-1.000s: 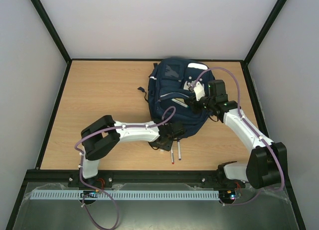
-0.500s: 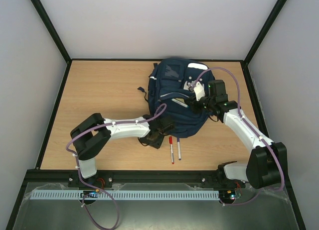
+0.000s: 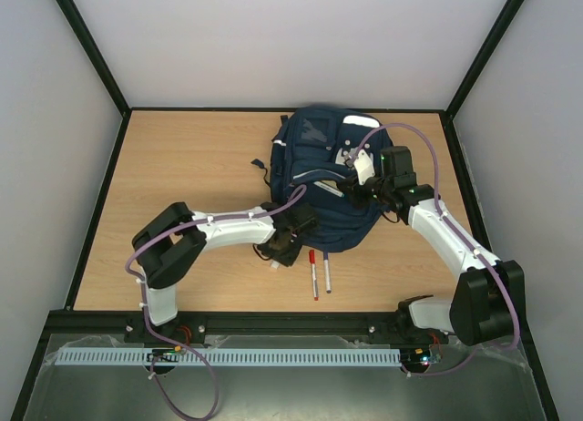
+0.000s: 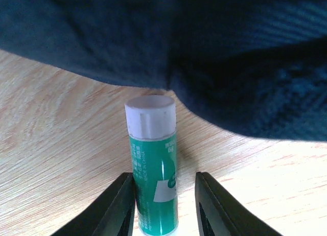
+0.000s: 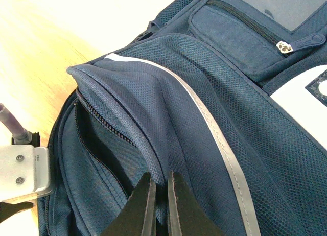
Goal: Pack the student bag
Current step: Pick up the stationery from the center of the board, then place the stationery in the student bag.
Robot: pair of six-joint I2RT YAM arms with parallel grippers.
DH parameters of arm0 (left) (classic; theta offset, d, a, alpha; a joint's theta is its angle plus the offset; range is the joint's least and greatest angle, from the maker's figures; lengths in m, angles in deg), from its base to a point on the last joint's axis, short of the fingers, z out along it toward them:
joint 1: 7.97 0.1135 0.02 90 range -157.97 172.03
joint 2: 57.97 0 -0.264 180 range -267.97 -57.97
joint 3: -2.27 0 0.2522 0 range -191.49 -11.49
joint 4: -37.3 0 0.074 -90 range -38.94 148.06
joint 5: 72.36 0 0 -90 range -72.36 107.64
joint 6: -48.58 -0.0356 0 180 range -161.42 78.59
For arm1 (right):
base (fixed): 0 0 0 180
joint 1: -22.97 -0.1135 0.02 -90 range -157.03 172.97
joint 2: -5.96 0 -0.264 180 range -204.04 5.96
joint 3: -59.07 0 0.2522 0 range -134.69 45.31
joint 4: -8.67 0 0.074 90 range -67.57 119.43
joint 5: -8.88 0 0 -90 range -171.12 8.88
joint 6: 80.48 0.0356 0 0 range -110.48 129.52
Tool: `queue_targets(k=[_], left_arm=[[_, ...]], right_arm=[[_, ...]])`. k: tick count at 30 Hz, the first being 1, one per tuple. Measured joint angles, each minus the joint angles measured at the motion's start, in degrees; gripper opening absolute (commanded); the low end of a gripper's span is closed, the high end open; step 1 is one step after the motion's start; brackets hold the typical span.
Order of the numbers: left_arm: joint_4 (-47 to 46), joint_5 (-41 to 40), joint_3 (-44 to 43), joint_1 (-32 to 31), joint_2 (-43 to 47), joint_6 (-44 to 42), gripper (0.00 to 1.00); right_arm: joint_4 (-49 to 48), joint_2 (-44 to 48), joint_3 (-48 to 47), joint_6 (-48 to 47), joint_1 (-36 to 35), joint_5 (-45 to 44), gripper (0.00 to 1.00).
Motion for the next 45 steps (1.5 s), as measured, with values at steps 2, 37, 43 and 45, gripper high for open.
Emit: queue_targets(k=[2,37,43,45], left_arm=[[0.0,0.2,0.0,0.1,-0.3,-0.2,0.3],[-36.3,11.1,3.5,2.3,13.4,28.9,0.14],[-46.4,7.7,3.6,2.4,7.2,40.9,0.12],[-48.8,5.8,4.0,2.6,6.3,44.7,0.11]], right_arm=[[0.0,0.0,0.0,0.0,0.0,0.0,0.01],[0.2,0.6,0.0,0.5,0.0,0.1,0.01],[0.2,0.8,0.0,0.6,0.0,0.1,0.01],[0.2,0.8,0.0,0.6,0.0,0.1,0.01]])
